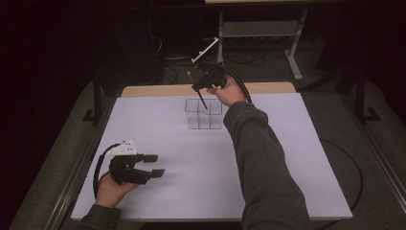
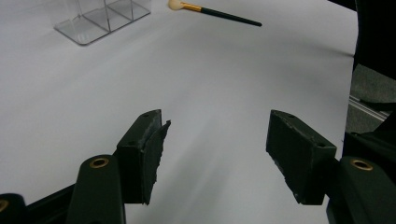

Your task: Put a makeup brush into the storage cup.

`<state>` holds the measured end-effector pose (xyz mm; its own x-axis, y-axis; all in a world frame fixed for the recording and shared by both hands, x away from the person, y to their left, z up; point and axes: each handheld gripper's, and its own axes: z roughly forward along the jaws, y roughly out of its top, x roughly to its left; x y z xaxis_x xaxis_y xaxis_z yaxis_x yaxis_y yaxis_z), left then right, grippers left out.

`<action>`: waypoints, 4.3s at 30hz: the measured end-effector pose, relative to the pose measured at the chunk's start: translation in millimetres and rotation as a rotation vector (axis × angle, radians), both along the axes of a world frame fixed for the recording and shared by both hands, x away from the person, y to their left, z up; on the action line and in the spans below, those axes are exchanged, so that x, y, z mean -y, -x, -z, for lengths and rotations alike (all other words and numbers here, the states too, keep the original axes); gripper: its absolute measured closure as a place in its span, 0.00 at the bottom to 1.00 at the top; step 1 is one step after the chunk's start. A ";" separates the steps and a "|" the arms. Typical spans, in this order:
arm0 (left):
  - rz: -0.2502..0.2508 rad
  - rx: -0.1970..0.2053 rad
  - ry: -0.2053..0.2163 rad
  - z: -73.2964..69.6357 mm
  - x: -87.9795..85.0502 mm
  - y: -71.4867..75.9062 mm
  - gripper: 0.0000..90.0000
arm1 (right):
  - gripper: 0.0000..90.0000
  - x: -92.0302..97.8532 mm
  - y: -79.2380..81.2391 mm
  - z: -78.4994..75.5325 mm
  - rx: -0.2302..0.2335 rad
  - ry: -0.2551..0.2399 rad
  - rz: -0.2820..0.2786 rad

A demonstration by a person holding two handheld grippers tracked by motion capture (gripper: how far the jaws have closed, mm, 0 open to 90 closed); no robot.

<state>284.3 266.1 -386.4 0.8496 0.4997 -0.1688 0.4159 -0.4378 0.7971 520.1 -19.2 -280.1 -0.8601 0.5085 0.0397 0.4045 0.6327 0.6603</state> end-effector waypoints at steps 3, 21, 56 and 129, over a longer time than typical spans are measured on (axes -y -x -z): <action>-0.011 -0.009 0.013 -0.1 0.2 0.8 0.40 | 0.92 1.1 -0.9 2.9 0.003 0.000 0.013; -0.005 -0.009 0.007 1.2 0.8 0.2 0.39 | 0.92 7.6 -1.0 15.1 0.003 -0.015 0.035; -0.001 -0.013 0.004 3.7 0.1 -1.1 0.39 | 0.92 11.6 1.9 40.3 -0.028 -0.030 0.063; -0.004 -0.024 -0.006 7.9 -0.1 -2.6 0.39 | 0.62 56.7 40.5 51.0 -0.080 -0.119 0.102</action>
